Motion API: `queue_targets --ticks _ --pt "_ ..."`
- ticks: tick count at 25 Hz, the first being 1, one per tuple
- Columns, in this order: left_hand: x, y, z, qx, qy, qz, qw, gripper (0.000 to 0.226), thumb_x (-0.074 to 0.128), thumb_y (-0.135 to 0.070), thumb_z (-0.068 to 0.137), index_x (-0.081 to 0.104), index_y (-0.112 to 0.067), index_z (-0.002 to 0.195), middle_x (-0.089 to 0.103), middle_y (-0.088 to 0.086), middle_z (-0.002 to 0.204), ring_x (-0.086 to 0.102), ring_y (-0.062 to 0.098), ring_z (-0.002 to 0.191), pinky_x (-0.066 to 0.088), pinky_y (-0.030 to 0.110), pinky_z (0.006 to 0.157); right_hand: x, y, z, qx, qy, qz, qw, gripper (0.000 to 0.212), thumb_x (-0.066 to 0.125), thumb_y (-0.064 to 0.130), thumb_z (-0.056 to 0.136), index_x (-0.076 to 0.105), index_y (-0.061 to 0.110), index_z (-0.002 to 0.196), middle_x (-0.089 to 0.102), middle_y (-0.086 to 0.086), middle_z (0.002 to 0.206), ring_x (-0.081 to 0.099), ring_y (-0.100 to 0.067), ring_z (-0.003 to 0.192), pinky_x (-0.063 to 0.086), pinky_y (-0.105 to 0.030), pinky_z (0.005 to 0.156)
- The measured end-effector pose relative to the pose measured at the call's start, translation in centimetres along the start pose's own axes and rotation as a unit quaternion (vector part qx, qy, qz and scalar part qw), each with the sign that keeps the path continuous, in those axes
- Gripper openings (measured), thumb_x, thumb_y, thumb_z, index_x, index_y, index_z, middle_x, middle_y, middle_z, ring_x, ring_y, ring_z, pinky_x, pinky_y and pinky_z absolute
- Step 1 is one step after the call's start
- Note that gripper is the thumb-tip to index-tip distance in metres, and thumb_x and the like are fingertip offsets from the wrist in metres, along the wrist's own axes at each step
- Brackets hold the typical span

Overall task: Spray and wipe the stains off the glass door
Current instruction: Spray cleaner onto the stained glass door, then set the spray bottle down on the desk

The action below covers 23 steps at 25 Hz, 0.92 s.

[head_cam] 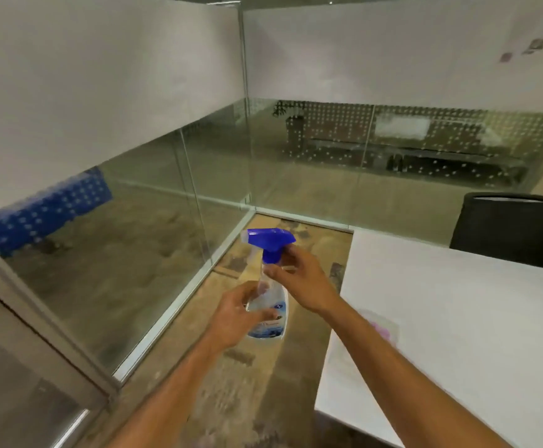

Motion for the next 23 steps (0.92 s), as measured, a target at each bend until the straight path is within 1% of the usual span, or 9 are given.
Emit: queue_targets --ticks 3,5,9,12,14,16,18,21,23 --pt "5.7 -0.8 2.4 -0.002 0.035 0.008 0.999 0.059 0.094 -0.047 0.056 0.075 -0.029 0.109 0.08 -0.007 0.104 0.076 0.015 0.097 0.061 0.03 0.085 -5.5 -3.1 -1.7 0.02 -0.04 -0.007 0.999 0.032 0.074 0.029 0.088 0.065 0.029 0.119 0.072 0.014 0.105 0.067 -0.003 0.097 0.051 -0.016 0.084" --pt "9.1 -1.0 4.0 0.0 0.065 0.024 0.998 0.056 0.096 -0.045 0.059 0.075 -0.031 0.109 0.08 -0.007 0.103 0.076 0.016 0.096 0.062 0.034 0.087 -8.5 -4.8 -2.9 0.035 -0.058 -0.021 0.997 0.034 0.074 0.029 0.089 0.063 0.03 0.121 0.071 0.016 0.105 0.067 -0.003 0.097 0.05 -0.013 0.082" --pt "16.8 -0.4 6.8 0.008 0.144 0.048 0.988 0.04 0.094 -0.031 0.077 0.069 -0.044 0.106 0.077 -0.024 0.101 0.075 0.003 0.097 0.058 0.018 0.084 -13.7 -8.4 -5.5 0.085 -0.125 -0.03 0.988 0.033 0.074 0.022 0.09 0.061 0.031 0.118 0.07 0.017 0.103 0.068 -0.006 0.096 0.054 -0.018 0.085" --pt "22.7 0.6 7.9 -0.008 0.212 0.043 0.976 0.046 0.087 -0.021 0.087 0.066 -0.045 0.12 0.073 -0.019 0.121 0.071 0.013 0.113 0.059 0.034 0.104 -16.9 -11.3 -7.8 0.132 -0.172 -0.049 0.975 0.029 0.071 0.018 0.093 0.061 0.025 0.119 0.07 0.012 0.106 0.067 -0.01 0.099 0.056 -0.029 0.091" --pt "26.7 1.5 8.6 -0.016 0.268 0.039 0.962 0.051 0.082 -0.018 0.092 0.062 -0.035 0.136 0.069 -0.008 0.135 0.066 0.021 0.126 0.053 0.044 0.114 -19.1 -13.4 -9.7 0.171 -0.191 -0.051 0.965 0.029 0.068 0.015 0.094 0.063 0.017 0.123 0.072 0.003 0.113 0.068 -0.015 0.106 0.058 -0.039 0.097" --pt "29.8 2.8 9.0 -0.023 0.308 0.032 0.951 0.05 0.079 -0.019 0.094 0.06 -0.039 0.135 0.067 -0.007 0.138 0.063 0.021 0.129 0.049 0.042 0.117 -20.8 -15.5 -11.7 0.193 -0.208 -0.047 0.958 0.029 0.065 0.01 0.095 0.064 0.015 0.124 0.073 0.001 0.114 0.068 -0.016 0.109 0.057 -0.043 0.098" --pt "32.6 4.3 9.4 -0.042 0.323 0.024 0.945 0.047 0.082 -0.018 0.092 0.063 -0.05 0.121 0.07 -0.018 0.128 0.065 0.013 0.123 0.051 0.029 0.109 -22.0 -17.8 -13.4 0.214 -0.224 -0.043 0.95 0.029 0.063 0.007 0.095 0.065 0.017 0.123 0.073 0.004 0.114 0.068 -0.016 0.111 0.056 -0.044 0.099" --pt "36.3 6.3 10.0 -0.053 0.359 -0.001 0.932 0.064 0.084 -0.014 0.089 0.065 -0.073 0.104 0.072 -0.04 0.105 0.068 -0.012 0.104 0.051 0.004 0.079 -22.7 -21.1 -15.2 0.234 -0.232 -0.05 0.943 0.03 0.061 0.01 0.097 0.063 0.023 0.124 0.073 0.01 0.116 0.067 -0.015 0.113 0.052 -0.043 0.103" --pt "38.4 7.8 10.5 -0.054 0.374 -0.01 0.926 0.073 0.085 -0.013 0.086 0.061 -0.08 0.101 0.072 -0.042 0.102 0.067 -0.017 0.099 0.052 0.006 0.077 -23.0 -23.5 -15.9 0.247 -0.238 -0.055 0.938 0.031 0.06 0.012 0.098 0.062 0.027 0.125 0.072 0.014 0.117 0.067 -0.013 0.114 0.05 -0.038 0.104"
Point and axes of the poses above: each hand's wrist, its own z-axis towards the middle knuckle, its own x-axis out of the palm, y = z × x, the point moved 2 cm from there along z, towards the middle knuckle
